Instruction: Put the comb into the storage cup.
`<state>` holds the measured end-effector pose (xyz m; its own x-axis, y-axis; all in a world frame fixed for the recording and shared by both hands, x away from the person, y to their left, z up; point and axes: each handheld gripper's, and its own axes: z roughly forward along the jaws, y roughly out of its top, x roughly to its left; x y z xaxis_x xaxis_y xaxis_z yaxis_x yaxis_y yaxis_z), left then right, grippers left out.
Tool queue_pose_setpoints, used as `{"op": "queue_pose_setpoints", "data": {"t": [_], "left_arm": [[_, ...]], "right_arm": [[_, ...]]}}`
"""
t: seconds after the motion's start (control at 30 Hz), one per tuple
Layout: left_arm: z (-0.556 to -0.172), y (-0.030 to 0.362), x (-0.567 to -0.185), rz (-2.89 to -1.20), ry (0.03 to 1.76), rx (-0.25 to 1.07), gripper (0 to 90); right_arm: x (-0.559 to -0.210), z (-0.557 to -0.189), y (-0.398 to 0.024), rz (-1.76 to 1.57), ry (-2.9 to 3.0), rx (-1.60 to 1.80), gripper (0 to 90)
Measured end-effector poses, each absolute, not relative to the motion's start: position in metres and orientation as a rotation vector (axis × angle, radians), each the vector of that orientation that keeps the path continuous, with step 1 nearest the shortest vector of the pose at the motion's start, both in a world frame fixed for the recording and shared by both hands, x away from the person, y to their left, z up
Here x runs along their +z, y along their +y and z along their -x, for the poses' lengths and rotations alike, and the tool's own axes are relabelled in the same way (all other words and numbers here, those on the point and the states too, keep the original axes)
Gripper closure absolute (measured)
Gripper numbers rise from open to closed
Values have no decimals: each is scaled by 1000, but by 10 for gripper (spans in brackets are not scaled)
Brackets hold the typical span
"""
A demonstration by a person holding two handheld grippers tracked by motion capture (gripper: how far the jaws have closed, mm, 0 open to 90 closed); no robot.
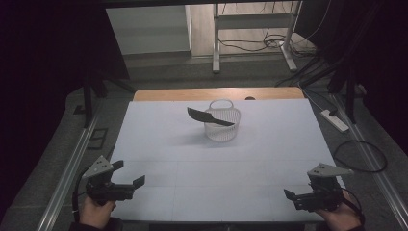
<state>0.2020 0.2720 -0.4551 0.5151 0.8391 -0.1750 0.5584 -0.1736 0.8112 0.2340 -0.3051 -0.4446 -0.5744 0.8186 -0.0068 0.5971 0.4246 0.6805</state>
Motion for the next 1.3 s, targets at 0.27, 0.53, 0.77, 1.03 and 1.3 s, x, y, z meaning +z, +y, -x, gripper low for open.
{"op": "queue_pose_setpoints", "data": {"t": [0.27, 0.53, 0.77, 1.03, 1.3], "left_arm": [[-196, 276, -456, -1867, 1172, 408, 0], [-191, 277, -456, -1890, 1185, 439, 0], [-187, 276, -457, -1933, 1198, 470, 0], [-183, 271, -458, -1987, 1204, 498, 0], [-183, 264, -459, -2050, 1208, 518, 0]], "right_arm": [[-445, -234, -305, -1218, 2348, 912, 0], [-445, -234, -305, -1220, 2346, 912, 0], [-445, -234, -305, -1223, 2344, 911, 0], [-445, -234, -305, -1223, 2343, 908, 0], [-445, -234, -304, -1223, 2341, 903, 0]]}}
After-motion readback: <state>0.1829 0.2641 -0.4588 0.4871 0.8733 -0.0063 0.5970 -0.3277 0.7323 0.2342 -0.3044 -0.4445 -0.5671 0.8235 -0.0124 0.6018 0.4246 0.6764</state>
